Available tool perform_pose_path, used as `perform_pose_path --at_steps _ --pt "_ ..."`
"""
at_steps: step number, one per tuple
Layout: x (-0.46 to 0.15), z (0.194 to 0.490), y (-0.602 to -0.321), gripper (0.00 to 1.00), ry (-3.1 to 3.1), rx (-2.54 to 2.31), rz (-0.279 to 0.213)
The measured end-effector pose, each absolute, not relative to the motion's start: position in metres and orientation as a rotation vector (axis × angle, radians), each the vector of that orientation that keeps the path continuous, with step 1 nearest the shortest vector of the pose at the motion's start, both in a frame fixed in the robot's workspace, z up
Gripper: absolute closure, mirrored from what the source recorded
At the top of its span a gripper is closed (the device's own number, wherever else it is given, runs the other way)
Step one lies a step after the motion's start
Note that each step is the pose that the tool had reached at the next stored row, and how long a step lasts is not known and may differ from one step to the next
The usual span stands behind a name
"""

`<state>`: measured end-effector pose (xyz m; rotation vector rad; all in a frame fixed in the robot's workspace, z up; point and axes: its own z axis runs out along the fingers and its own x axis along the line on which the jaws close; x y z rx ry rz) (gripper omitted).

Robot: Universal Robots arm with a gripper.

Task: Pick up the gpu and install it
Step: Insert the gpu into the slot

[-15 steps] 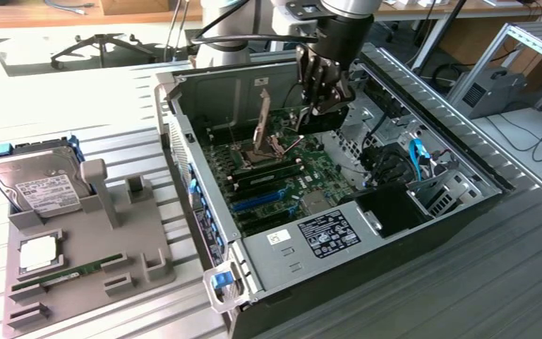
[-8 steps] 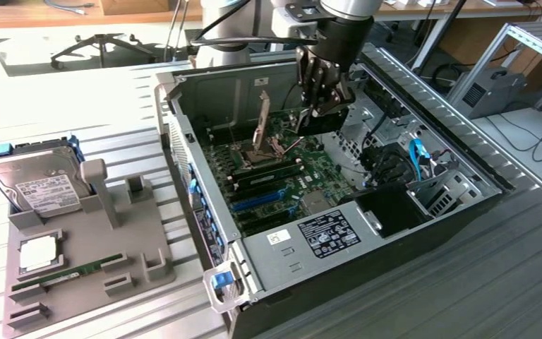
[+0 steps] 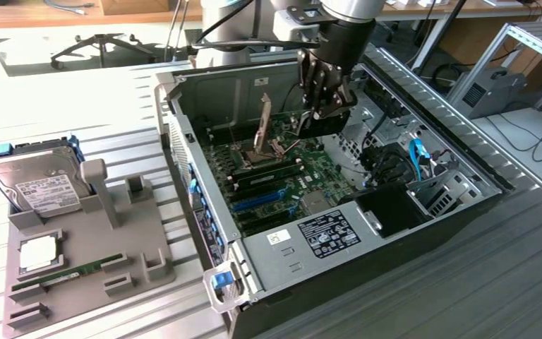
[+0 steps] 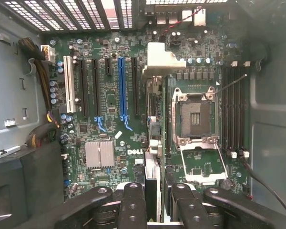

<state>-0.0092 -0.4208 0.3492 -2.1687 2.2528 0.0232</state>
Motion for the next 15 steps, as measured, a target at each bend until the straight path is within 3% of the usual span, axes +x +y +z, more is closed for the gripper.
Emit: perform_pose_path --at_steps 15 --pt "-0.0093 0.3483 -0.4284 0.74 2.253 -2.169 0.023"
